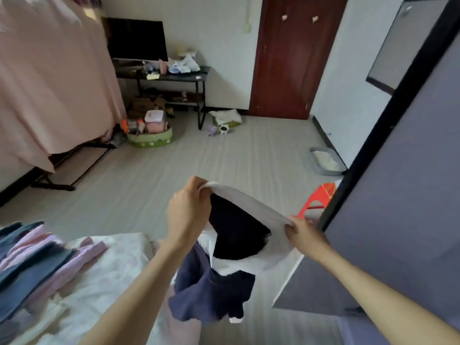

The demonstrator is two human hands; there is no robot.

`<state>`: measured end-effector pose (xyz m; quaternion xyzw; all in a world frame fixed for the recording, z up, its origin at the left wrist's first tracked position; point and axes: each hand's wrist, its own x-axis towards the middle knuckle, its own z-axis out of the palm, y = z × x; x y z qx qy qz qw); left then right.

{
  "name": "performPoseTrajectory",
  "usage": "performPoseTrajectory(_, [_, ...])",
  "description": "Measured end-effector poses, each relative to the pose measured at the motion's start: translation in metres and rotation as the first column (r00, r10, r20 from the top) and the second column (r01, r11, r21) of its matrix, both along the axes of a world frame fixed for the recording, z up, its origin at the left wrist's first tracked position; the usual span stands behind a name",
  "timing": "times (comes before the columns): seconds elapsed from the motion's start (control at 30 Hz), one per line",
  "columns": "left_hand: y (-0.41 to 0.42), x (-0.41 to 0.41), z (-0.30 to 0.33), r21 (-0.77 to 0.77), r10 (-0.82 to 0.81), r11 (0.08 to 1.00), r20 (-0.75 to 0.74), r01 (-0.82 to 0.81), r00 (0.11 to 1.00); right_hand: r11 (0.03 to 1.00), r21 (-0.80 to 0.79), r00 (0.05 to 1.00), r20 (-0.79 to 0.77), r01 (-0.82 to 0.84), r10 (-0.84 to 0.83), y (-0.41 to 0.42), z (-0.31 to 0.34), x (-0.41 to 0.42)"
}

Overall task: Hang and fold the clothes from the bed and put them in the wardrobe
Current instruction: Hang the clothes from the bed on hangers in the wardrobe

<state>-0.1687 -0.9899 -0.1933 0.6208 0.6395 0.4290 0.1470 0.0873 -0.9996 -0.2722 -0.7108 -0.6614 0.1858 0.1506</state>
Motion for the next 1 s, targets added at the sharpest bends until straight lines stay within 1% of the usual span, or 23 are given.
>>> performPoseTrajectory(0.07, [-0.005,0.036,-0.003,-0.084,-0.065,0.995,-0.048,0.061,0.997,0.983,0.091,0.983,-0.11,0.157,-0.147,-0.026,0.009,0.041])
performPoseTrajectory(0.1, [-0.005,0.038,-0.005,-0.124,-0.088,0.989,-0.075,0.079,0.993,0.974,0.134,0.97,-0.187,0.185,-0.159,-0.029,0.012,0.047])
performPoseTrajectory(0.17, [-0.01,0.07,-0.014,-0.195,-0.214,0.962,-0.097,0.193,0.972,0.942,0.161,0.91,-0.348,0.295,-0.225,-0.052,0.022,0.08])
performPoseTrajectory(0.27, [-0.02,0.123,-0.024,-0.272,-0.419,0.879,-0.047,0.392,0.907,0.87,0.161,0.774,-0.55,0.466,-0.313,-0.084,0.027,0.133])
performPoseTrajectory(0.3, [-0.023,0.145,-0.028,-0.281,-0.495,0.836,-0.015,0.471,0.869,0.837,0.16,0.731,-0.589,0.524,-0.345,-0.098,0.029,0.152])
performPoseTrajectory(0.37, [-0.027,0.176,-0.031,-0.3,-0.612,0.753,0.008,0.586,0.791,0.786,0.174,0.681,-0.628,0.594,-0.376,-0.117,0.032,0.179])
performPoseTrajectory(0.4, [-0.03,0.194,-0.034,-0.317,-0.667,0.709,-0.011,0.63,0.745,0.753,0.184,0.664,-0.629,0.631,-0.403,-0.13,0.033,0.194])
performPoseTrajectory(0.43, [-0.033,0.213,-0.037,-0.328,-0.71,0.673,-0.035,0.662,0.704,0.73,0.201,0.672,-0.598,0.654,-0.437,-0.144,0.034,0.21])
performPoseTrajectory(0.47, [-0.038,0.228,-0.038,-0.33,-0.732,0.654,-0.05,0.681,0.679,0.729,0.22,0.705,-0.535,0.649,-0.466,-0.155,0.034,0.222])
performPoseTrajectory(0.5, [-0.041,0.244,-0.038,-0.318,-0.752,0.639,-0.068,0.7,0.656,0.741,0.22,0.745,-0.429,0.634,-0.51,-0.166,0.033,0.234])
performPoseTrajectory(0.57, [-0.051,0.281,-0.035,-0.268,-0.784,0.611,-0.079,0.745,0.616,0.752,0.182,0.773,-0.174,0.634,-0.61,-0.193,0.028,0.255])
performPoseTrajectory(0.6, [-0.056,0.3,-0.031,-0.245,-0.803,0.591,-0.089,0.768,0.589,0.768,0.18,0.787,-0.065,0.614,-0.614,-0.205,0.026,0.262])
performPoseTrajectory(0.63, [-0.061,0.315,-0.028,-0.223,-0.82,0.57,-0.088,0.791,0.566,0.807,0.178,0.819,0.005,0.563,-0.573,-0.214,0.024,0.265])
performPoseTrajectory(0.67, [-0.066,0.332,-0.023,-0.209,-0.846,0.532,-0.086,0.82,0.527,0.841,0.159,0.848,0.035,0.518,-0.529,-0.221,0.022,0.267])
performPoseTrajectory(0.73, [-0.075,0.366,-0.016,-0.192,-0.894,0.448,-0.065,0.873,0.444,0.875,0.137,0.884,-0.007,0.464,-0.468,-0.227,0.023,0.263])
performPoseTrajectory(0.77, [-0.079,0.381,-0.012,-0.191,-0.915,0.402,-0.043,0.895,0.402,0.87,0.153,0.883,-0.075,0.469,-0.463,-0.227,0.022,0.26])
performPoseTrajectory(0.83, [-0.086,0.408,-0.004,-0.196,-0.952,0.302,-0.022,0.933,0.304,0.803,0.189,0.819,-0.246,0.566,-0.519,-0.223,0.02,0.258])
performPoseTrajectory(0.9, [-0.088,0.429,0.001,-0.185,-0.98,0.197,-0.002,0.963,0.2,0.701,0.24,0.735,-0.338,0.672,-0.588,-0.22,0.021,0.265])
performPoseTrajectory(0.97, [-0.083,0.444,0.003,-0.17,-0.986,0.165,0.009,0.972,0.169,0.601,0.229,0.642,-0.326,0.766,-0.694,-0.221,0.023,0.274])
performPoseTrajectory(1.0, [-0.078,0.449,0.002,-0.159,-0.983,0.175,0.025,0.972,0.181,0.578,0.205,0.613,-0.282,0.79,-0.738,-0.224,0.024,0.277])
